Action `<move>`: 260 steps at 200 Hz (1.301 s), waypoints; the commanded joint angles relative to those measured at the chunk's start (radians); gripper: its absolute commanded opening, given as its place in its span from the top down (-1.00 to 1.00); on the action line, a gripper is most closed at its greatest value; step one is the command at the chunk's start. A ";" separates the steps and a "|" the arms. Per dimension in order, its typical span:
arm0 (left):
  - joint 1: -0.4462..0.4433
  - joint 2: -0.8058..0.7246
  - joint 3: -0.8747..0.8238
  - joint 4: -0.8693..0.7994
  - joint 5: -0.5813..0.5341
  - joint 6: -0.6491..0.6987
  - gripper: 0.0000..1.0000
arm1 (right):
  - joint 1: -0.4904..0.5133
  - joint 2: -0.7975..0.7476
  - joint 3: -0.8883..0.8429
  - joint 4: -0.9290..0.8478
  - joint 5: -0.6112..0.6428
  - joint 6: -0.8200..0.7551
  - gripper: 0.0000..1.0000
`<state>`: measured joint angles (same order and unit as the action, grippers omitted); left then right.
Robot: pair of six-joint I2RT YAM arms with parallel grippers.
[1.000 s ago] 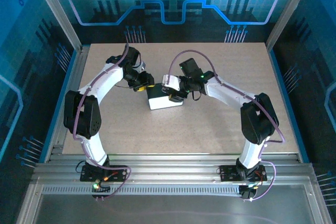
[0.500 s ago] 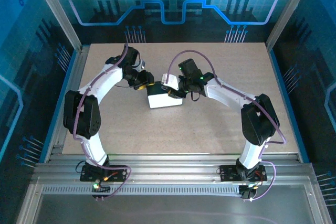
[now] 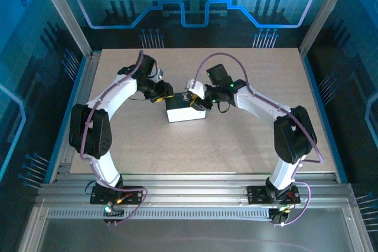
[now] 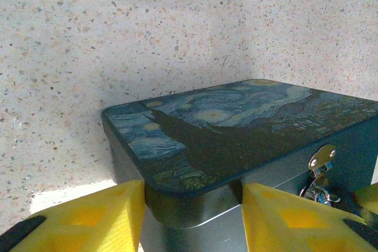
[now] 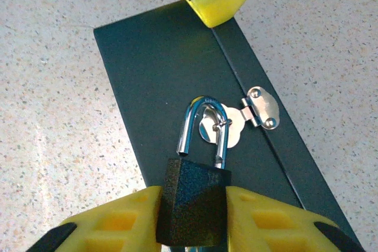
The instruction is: Unlock the padlock with the key
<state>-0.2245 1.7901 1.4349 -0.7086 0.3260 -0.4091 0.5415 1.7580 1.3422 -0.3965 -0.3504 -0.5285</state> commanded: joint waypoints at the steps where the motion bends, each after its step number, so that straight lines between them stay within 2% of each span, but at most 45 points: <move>1: -0.004 0.020 -0.052 -0.046 -0.048 0.008 0.08 | -0.010 -0.017 0.003 -0.054 -0.101 0.047 0.41; 122: -0.035 -0.002 -0.081 -0.034 -0.050 -0.005 0.09 | -0.086 0.062 0.092 -0.082 -0.253 0.323 0.59; 164: -0.042 -0.003 -0.087 -0.033 -0.050 -0.008 0.09 | -0.043 0.084 0.100 -0.113 -0.146 0.313 0.58; 216: -0.046 -0.005 -0.094 -0.030 -0.053 -0.011 0.10 | 0.011 0.118 0.153 -0.179 0.042 0.305 0.86; 240: -0.050 -0.004 -0.097 -0.027 -0.051 -0.013 0.10 | 0.040 0.134 0.172 -0.205 0.106 0.301 0.83; 260: -0.052 -0.005 -0.100 -0.026 -0.050 -0.016 0.11 | 0.055 0.135 0.166 -0.202 0.136 0.301 0.65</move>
<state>-0.2424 1.7584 1.3903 -0.6487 0.2813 -0.4194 0.5465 1.8267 1.5185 -0.5598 -0.3084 -0.2283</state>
